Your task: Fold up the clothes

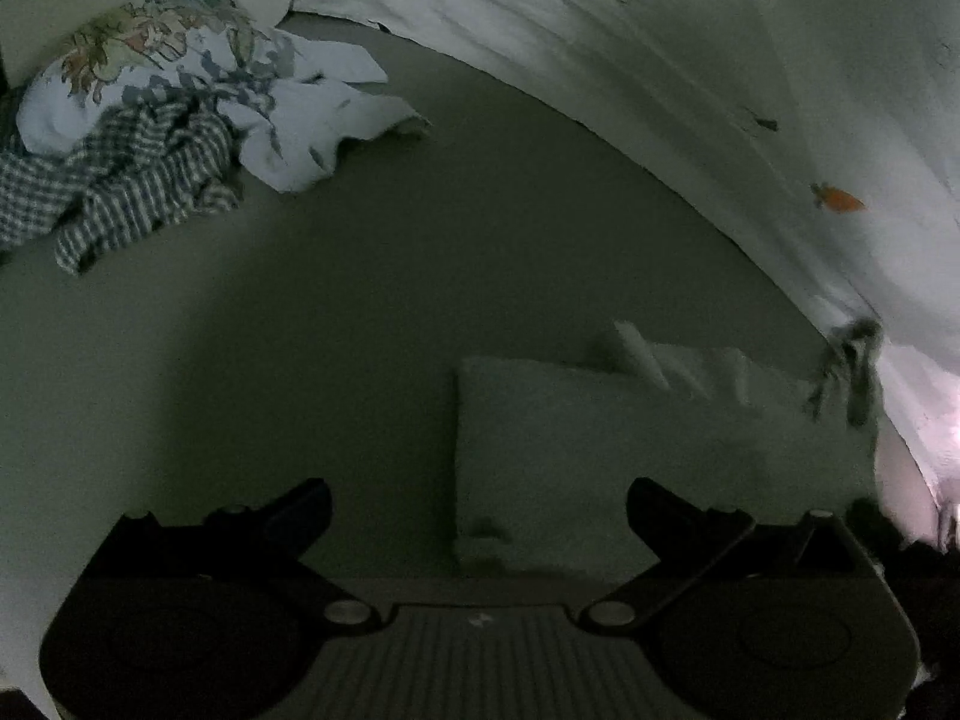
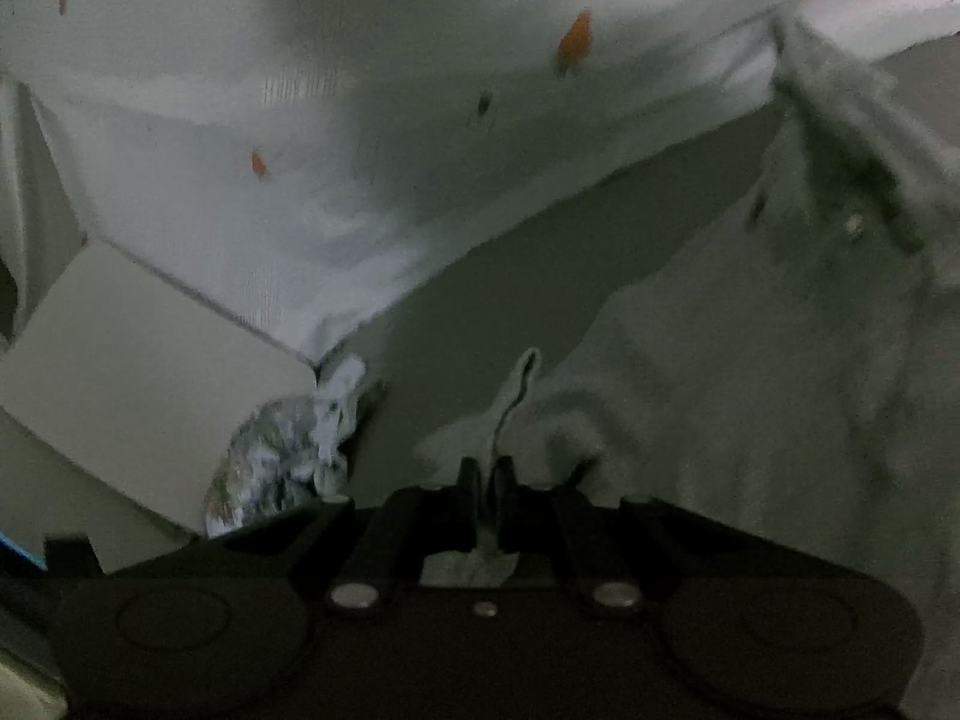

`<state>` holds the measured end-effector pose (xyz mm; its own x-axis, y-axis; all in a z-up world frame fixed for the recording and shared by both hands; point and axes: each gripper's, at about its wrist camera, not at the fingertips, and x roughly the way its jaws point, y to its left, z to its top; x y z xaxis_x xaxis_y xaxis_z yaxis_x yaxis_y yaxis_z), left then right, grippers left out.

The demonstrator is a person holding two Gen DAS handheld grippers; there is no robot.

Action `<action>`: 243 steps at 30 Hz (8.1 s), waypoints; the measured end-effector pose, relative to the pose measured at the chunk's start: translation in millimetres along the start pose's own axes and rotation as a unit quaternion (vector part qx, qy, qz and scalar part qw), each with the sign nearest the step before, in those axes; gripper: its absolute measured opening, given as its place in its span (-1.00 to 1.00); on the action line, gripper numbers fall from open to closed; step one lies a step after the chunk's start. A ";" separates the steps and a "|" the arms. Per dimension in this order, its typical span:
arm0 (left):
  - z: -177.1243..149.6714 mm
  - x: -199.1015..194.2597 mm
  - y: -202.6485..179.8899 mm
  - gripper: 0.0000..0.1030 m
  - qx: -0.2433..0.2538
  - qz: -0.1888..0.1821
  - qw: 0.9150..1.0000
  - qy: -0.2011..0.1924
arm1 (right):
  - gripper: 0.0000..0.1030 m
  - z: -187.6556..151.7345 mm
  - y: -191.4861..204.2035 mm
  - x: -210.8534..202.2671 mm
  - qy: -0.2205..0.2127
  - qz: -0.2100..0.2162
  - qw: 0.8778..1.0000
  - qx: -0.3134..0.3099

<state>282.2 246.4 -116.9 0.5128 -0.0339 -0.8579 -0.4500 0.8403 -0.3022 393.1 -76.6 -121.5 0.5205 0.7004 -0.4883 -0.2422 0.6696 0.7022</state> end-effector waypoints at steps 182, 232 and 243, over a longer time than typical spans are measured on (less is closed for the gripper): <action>-88.4 146.7 -268.8 0.92 0.372 0.000 0.928 0.029 | 0.88 32.2 -275.7 -196.0 -0.157 -0.396 0.905 -0.012; -82.6 157.3 -266.3 1.00 0.329 0.009 0.944 0.037 | -0.89 -116.3 -407.4 -410.9 -0.613 -0.005 0.629 0.478; -64.3 124.2 -230.1 1.00 0.276 -0.067 0.958 0.046 | -0.89 -63.4 -320.2 -235.5 -0.491 0.254 0.656 0.514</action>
<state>402.4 14.1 -180.6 0.4610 -0.1877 -0.8673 0.0835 0.9822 -0.1681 296.2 -440.2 -264.2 0.9849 -0.0668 0.1596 -0.1723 -0.4619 0.8700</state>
